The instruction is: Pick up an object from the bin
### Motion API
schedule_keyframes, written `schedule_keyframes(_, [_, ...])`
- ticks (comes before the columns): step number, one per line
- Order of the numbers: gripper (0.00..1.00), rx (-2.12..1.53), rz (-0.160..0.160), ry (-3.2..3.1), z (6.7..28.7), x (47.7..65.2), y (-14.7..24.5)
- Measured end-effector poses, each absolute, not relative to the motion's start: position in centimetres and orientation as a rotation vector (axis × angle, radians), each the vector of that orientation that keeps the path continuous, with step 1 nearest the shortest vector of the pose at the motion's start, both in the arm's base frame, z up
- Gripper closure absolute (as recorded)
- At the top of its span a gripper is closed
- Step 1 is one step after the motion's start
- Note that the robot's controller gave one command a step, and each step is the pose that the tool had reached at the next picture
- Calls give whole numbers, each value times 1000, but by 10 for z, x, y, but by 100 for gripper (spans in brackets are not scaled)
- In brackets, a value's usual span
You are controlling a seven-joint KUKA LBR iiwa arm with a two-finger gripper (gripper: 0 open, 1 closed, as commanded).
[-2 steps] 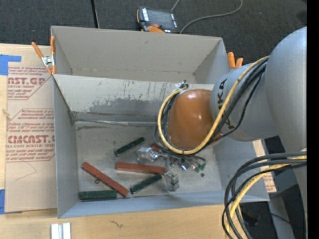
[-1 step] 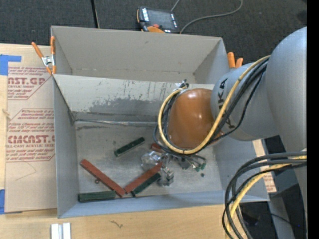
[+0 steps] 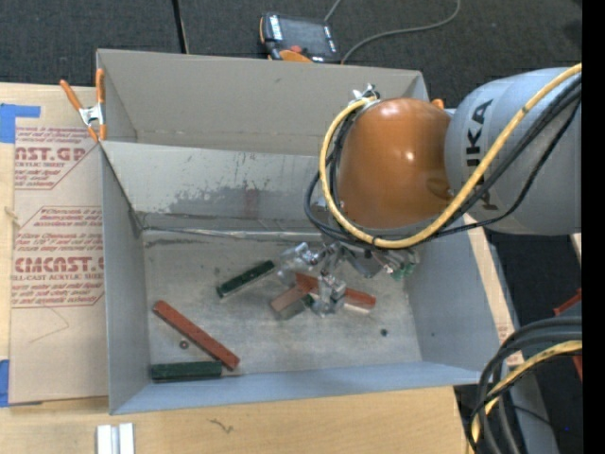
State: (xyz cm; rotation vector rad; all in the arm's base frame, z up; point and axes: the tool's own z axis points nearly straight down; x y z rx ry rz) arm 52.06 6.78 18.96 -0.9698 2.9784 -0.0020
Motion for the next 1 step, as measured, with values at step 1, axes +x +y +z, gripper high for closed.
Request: schedule_keyframes(1, [100,-1055,-2,2947,302,507,87])
